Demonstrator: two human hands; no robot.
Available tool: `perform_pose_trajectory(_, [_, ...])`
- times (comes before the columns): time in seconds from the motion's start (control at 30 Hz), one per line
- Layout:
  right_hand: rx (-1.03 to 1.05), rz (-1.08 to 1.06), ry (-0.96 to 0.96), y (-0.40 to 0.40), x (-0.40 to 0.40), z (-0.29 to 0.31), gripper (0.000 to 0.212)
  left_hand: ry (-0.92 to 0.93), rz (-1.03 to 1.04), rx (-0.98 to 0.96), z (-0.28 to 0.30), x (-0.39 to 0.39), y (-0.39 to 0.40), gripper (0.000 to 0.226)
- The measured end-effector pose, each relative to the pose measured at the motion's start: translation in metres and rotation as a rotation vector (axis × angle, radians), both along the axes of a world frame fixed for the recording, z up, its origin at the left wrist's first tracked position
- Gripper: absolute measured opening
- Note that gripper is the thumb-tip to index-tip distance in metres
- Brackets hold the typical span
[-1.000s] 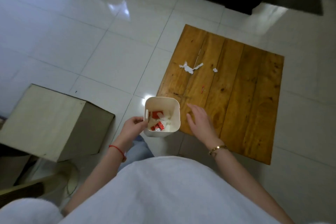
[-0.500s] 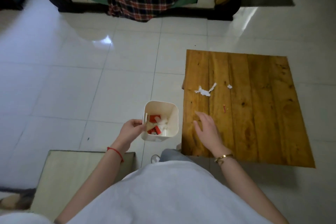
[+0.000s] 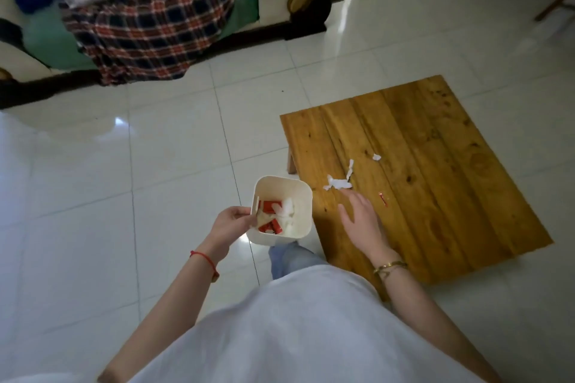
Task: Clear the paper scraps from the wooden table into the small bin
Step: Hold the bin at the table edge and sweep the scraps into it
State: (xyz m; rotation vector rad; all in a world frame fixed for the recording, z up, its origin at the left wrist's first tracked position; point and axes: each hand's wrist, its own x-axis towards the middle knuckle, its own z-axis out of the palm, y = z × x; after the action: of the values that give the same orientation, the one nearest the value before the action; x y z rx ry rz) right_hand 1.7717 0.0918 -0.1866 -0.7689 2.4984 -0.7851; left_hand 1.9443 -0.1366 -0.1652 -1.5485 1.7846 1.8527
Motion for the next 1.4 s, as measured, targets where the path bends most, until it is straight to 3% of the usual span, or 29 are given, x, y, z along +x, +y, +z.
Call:
perform_pose_trajectory(0.1, [-0.006, -0.113, -0.007, -0.023, -0.022, 0.000, 0.039, -0.008, -0.108, 0.016, -0.001, -0.036, -0.033, 0.029])
perform_pose_trajectory(0.27, [0.026, -0.289, -0.018, -0.051, -0.052, 0.005, 0.040, -0.017, -0.320, 0.033, -0.003, -0.095, -0.081, 0.058])
perform_pose_trajectory(0.33, [0.043, -0.368, -0.020, -0.059, -0.057, 0.007, 0.040, -0.036, -0.378, 0.053, -0.005, -0.115, -0.095, 0.057])
perform_pose_trajectory(0.47, [0.054, -0.517, -0.018, -0.071, -0.058, 0.005, 0.040, -0.064, -0.541, 0.075, -0.012, -0.151, -0.118, 0.030])
perform_pose_trajectory(0.63, [0.097, -0.770, -0.078, -0.091, -0.048, -0.003, 0.042, -0.110, -0.818, 0.011, -0.014, -0.189, -0.143, 0.058])
perform_pose_trajectory(0.7, [0.116, -0.862, -0.083, -0.100, -0.042, -0.006, 0.043, -0.109, -0.923, -0.016, -0.018, -0.200, -0.154, 0.054])
perform_pose_trajectory(0.83, [0.121, -1.016, -0.081, -0.121, -0.022, -0.014, 0.043, -0.099, -1.105, -0.075, -0.028, -0.216, -0.175, 0.020])
perform_pose_trajectory(0.97, [0.120, -1.130, -0.069, -0.144, -0.005, -0.025, 0.041, -0.095, -1.261, -0.063, -0.041, -0.225, -0.190, 0.022])
perform_pose_trajectory(1.1, [0.113, -1.164, -0.079, -0.161, 0.007, -0.039, 0.041, -0.082, -1.335, -0.041, -0.052, -0.225, -0.192, 0.004])
perform_pose_trajectory(1.33, [0.131, -1.147, -0.133, -0.165, 0.010, -0.069, 0.042, -0.133, -1.335, -0.034, -0.091, -0.215, -0.185, 0.020])
perform_pose_trajectory(1.4, [0.131, -1.126, -0.123, -0.161, 0.007, -0.078, 0.043, -0.141, -1.342, -0.037, -0.104, -0.212, -0.179, 0.011])
